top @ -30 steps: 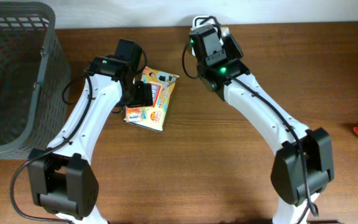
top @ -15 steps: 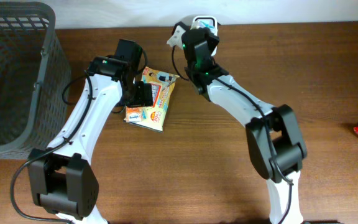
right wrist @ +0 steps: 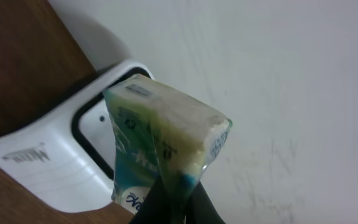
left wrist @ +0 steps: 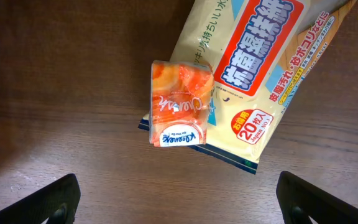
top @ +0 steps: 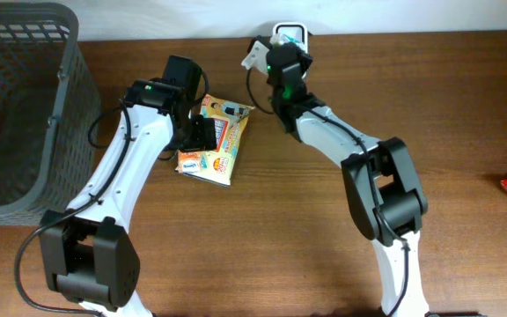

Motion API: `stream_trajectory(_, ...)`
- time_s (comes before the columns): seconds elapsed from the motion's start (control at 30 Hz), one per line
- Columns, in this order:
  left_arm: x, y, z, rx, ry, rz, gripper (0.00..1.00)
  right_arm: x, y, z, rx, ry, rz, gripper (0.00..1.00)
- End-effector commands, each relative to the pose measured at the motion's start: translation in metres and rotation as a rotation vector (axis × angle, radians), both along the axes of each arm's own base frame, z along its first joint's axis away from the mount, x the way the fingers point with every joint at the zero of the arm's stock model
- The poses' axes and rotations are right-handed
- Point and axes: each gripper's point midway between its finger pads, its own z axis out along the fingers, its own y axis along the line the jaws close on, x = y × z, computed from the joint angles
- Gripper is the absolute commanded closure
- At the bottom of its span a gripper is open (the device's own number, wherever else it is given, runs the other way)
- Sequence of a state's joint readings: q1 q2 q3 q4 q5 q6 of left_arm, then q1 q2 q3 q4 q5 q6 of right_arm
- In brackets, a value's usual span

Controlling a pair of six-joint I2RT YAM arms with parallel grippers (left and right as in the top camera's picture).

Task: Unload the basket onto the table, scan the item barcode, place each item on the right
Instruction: 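Hold the green tissue pack still before the scanner window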

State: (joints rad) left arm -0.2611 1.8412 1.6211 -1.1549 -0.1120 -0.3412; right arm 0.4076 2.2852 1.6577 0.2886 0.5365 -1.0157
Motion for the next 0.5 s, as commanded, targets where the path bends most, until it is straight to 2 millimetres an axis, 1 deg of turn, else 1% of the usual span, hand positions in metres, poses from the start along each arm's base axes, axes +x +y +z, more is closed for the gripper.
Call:
stream_trajectory(0.0,0.000,0.000,0.001,-0.003,-0.004,0.011,0.01,0.008,-0.011,-0.007,0.043,0.021,0.020,0.96)
stream_trajectory(0.1,0.000,0.000,0.001,-0.003,-0.004,0.011,0.01,0.010,-0.016,-0.011,0.048,0.037,0.038,0.96)
stream_trajectory(0.23,0.000,0.000,0.000,-0.003,-0.002,0.011,0.01,0.015,-0.021,-0.003,0.061,0.004,0.037,0.96)
stream_trajectory(0.37,0.000,0.000,-0.004,-0.004,-0.002,0.011,0.01,0.015,-0.017,-0.006,0.064,0.016,0.071,0.96)
stream_trajectory(0.47,-0.002,0.000,-0.010,-0.003,0.006,0.010,0.01,0.014,-0.008,-0.011,0.022,0.042,0.137,0.96)
